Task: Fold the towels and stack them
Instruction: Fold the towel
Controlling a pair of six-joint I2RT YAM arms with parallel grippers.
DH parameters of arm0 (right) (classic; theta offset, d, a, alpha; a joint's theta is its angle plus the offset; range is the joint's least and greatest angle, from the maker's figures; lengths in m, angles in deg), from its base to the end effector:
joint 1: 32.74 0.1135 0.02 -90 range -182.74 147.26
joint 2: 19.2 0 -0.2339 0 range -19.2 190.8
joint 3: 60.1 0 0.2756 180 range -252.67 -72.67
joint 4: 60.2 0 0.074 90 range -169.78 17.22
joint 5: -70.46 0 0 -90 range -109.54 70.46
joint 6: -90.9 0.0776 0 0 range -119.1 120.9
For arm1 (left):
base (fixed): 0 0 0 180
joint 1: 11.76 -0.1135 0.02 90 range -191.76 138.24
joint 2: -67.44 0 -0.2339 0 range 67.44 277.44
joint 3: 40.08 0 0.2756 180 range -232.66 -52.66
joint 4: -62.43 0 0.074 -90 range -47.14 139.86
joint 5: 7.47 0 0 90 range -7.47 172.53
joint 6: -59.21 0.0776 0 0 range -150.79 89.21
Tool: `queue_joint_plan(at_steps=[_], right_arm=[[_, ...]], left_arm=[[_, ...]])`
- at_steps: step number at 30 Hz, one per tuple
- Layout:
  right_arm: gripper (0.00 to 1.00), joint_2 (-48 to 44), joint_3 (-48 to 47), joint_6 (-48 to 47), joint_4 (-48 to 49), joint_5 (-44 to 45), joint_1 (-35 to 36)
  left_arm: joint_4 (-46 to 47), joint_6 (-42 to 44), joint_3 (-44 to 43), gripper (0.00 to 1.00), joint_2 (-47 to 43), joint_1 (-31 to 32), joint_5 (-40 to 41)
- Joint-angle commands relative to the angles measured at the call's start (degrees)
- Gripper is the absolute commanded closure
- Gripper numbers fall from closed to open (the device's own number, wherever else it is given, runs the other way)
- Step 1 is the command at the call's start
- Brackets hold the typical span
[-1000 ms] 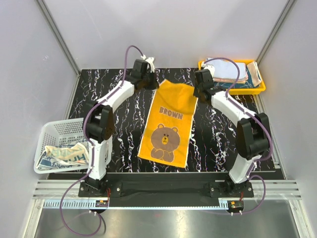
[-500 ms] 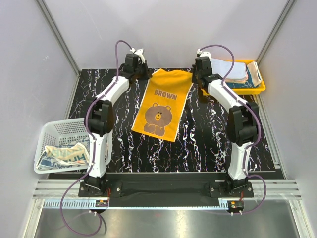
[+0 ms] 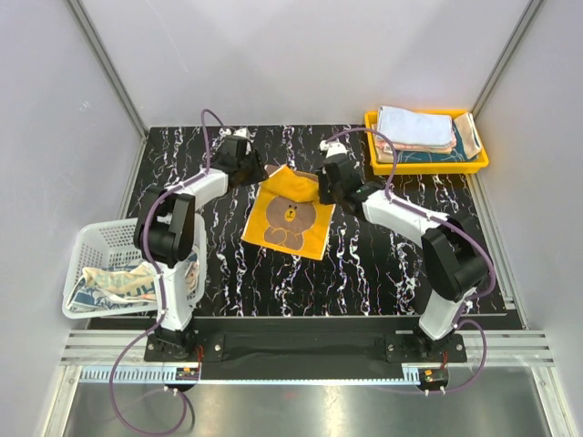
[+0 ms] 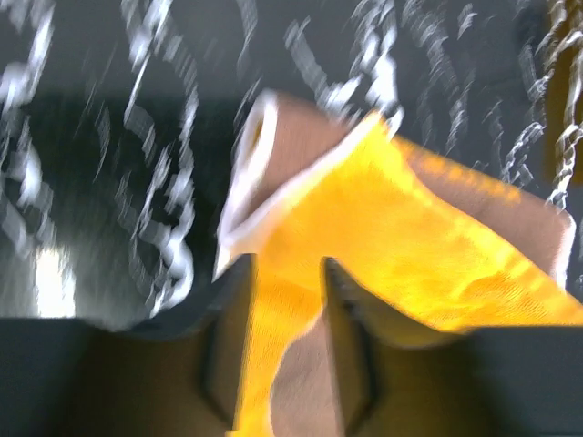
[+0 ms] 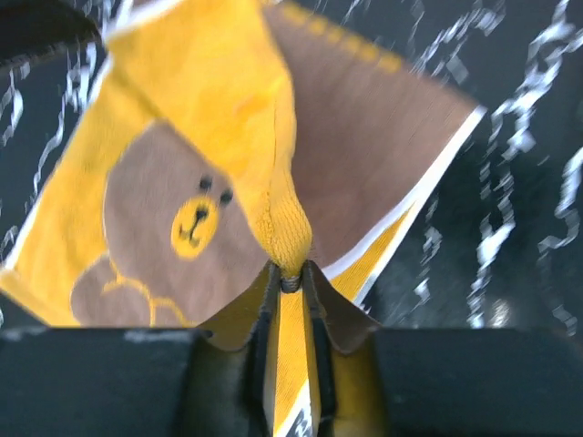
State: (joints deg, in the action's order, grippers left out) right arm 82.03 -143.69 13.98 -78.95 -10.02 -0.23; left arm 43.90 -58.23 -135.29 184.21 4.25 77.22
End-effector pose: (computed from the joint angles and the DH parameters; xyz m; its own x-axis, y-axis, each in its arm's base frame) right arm 0.3859 0.2307 0.1701 -0.5819 -0.1062 -0.8063 -0.2937 0.9520 0.0866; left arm 0.4761 -0.1441 0.1236 -0.7073 -0.2744 -0.6515 0.0189 0.9139 -0.4054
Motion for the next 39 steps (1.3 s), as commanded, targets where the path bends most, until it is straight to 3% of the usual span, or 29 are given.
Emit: queue_joint_plan(at_steps=[1,3,7,11,15,19,27,39], right_arm=[[0.77,-3.05,3.87,3.70,2.57,2.34,0.71],[0.68,-4.28,6.42,4.67,2.04,2.52,0.62],[0.56,-8.32,7.57,4.85,0.20,4.71,0.62],[0.50,-8.42,5.11,6.95,-4.02,6.92,0.45],[0.54,-3.69,-1.12,9.59,-8.32,6.91,-0.26],[0.58,3.70,-8.16,12.92,-14.56,6.84,-1.66],[0.58,6.79,-7.64,15.66,-14.13,2.88,-3.86],[0.64,8.28,-3.77,16.98,-11.23,1.20,-4.04]], left_arm=[[7.10,-3.76,5.88,0.53,-6.81,-0.19,3.28],[7.10,-4.46,7.65,0.46,-9.61,-0.10,3.10],[6.14,-4.55,8.98,0.43,-13.85,-0.10,3.72],[-0.80,-2.28,-0.23,0.41,-9.29,0.25,1.27],[-7.74,0.72,-16.20,0.41,0.10,1.83,0.82],[-10.83,3.62,-24.76,0.41,8.11,3.24,1.96],[-7.06,7.58,-29.96,0.41,18.30,3.77,-2.69],[-3.81,8.02,-28.47,0.43,19.02,3.85,-4.45]])
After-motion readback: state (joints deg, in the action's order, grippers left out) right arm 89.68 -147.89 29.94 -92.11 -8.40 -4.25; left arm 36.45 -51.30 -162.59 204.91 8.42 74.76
